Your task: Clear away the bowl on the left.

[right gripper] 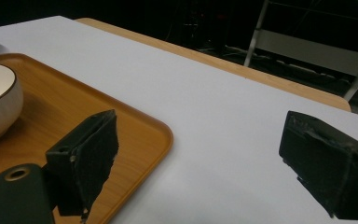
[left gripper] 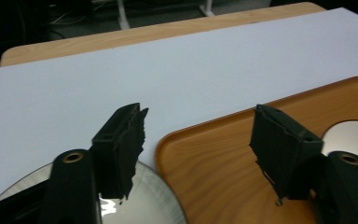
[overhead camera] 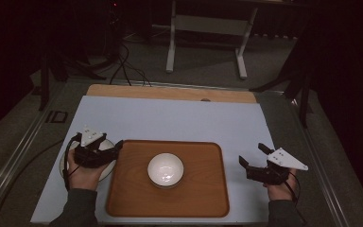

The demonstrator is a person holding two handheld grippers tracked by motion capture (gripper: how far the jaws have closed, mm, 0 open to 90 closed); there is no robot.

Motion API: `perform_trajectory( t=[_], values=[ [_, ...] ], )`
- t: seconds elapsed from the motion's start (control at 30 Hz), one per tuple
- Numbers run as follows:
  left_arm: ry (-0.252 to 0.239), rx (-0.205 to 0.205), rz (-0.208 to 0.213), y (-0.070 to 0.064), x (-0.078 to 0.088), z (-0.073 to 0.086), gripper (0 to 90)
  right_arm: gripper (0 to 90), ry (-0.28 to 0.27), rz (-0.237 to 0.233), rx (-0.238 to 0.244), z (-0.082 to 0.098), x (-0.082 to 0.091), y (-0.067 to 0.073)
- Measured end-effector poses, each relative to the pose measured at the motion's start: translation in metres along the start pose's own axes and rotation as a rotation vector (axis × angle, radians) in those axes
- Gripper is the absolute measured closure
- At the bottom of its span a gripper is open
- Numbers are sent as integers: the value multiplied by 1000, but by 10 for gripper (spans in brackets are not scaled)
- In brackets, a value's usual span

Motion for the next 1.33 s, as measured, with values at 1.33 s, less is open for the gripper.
perform_trajectory(
  t=[1.33],
  values=[
    [-16, 109, -108, 63, 16, 37, 281, 112, 0, 24, -17, 1, 1, -7]
  ],
)
Point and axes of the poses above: each handheld gripper's, and its own axes: x roughly backward along the jaws, z roughly out of its underside, y roughly to its left, the point moved 8 cm from there along -x, roughly forward along the jaws, and after that the axes turned 7 degrees about -x, right-handed, at the moved point
